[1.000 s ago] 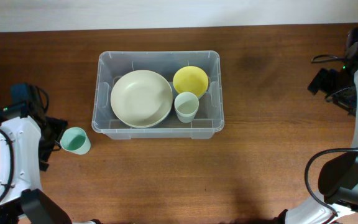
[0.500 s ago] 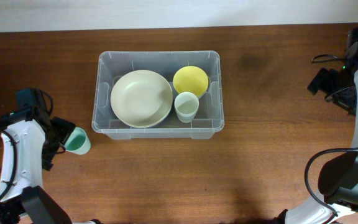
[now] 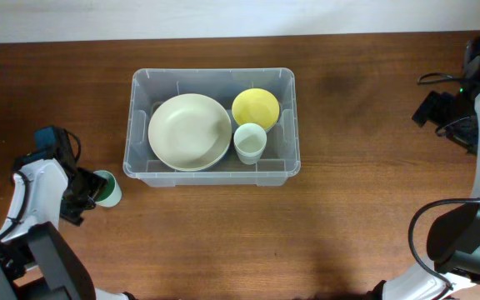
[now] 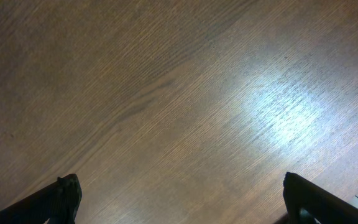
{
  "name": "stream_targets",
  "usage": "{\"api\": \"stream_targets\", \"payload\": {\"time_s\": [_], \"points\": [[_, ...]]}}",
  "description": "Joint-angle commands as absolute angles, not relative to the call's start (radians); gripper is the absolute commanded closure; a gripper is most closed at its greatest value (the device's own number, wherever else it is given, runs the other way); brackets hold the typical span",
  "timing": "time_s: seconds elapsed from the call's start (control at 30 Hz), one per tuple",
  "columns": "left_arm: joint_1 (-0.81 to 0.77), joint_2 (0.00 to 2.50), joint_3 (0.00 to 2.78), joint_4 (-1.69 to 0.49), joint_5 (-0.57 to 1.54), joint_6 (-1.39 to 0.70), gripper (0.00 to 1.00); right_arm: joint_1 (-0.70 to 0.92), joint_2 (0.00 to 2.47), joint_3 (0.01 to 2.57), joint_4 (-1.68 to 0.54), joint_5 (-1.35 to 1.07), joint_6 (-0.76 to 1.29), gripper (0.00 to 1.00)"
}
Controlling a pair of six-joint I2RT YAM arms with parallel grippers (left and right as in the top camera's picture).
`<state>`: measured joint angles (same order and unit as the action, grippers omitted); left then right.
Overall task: Pack container
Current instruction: 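Grasp the mint-green cup's rim with the left gripper, then lift the mint-green cup and carry it over the bin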
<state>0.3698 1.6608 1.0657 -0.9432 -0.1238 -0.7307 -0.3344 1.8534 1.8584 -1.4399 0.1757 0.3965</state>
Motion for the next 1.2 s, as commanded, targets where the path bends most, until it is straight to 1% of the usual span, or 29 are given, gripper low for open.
{"api": "stream_targets", "payload": {"time_s": [0.0, 0.03, 0.1, 0.17, 0.4, 0.57, 0.63, 0.7, 0.73, 0.77, 0.87, 1.0, 1.17], "points": [[0.374, 1.668, 1.063, -0.918, -0.119, -0.724, 0.62, -0.341, 1.855, 1.857, -1.439, 0.188, 0.404, 0.01], [0.374, 1.668, 1.063, -0.91, -0.119, -0.724, 0.7, -0.341, 1.855, 1.857, -1.44, 0.189, 0.404, 0.01], [0.376, 1.668, 1.064, -0.896, -0.12, -0.724, 0.8, -0.341, 1.855, 1.857, -1.439, 0.188, 0.404, 0.01], [0.384, 1.668, 1.07, -0.882, -0.12, -0.724, 0.99, -0.341, 1.855, 1.857, -1.439, 0.188, 0.404, 0.01], [0.464, 1.663, 1.185, -0.88, -0.119, -0.706, 0.99, -0.341, 1.855, 1.857, -1.44, 0.189, 0.404, 0.01], [0.505, 1.638, 1.453, -0.953, -0.112, -0.621, 0.99, -0.341, 1.855, 1.857, -1.44, 0.189, 0.404, 0.01], [0.497, 1.627, 1.576, -0.967, -0.049, -0.54, 0.99, -0.341, 1.855, 1.857, -1.439, 0.189, 0.404, 0.01], [0.473, 1.615, 1.7, -0.971, 0.073, -0.437, 0.99, -0.341, 1.855, 1.857, -1.44, 0.189, 0.404, 0.01], [0.432, 1.606, 1.806, -0.978, 0.206, -0.353, 0.99, -0.341, 1.855, 1.857, -1.44, 0.188, 0.404, 0.01], [0.402, 1.602, 1.854, -0.982, 0.271, -0.316, 0.99, -0.341, 1.855, 1.857, -1.44, 0.189, 0.404, 0.01], [0.267, 1.592, 1.936, -0.984, 0.379, -0.244, 0.99, -0.341, 1.855, 1.857, -1.439, 0.189, 0.404, 0.01], [0.022, 1.607, 1.946, -0.981, 0.366, -0.191, 0.99, -0.341, 1.855, 1.857, -1.44, 0.189, 0.404, 0.02], [-0.226, 1.703, 1.946, -0.973, 0.259, -0.189, 0.99, -0.341, 1.855, 1.856, -1.439, 0.188, 0.404, 0.01]]}}
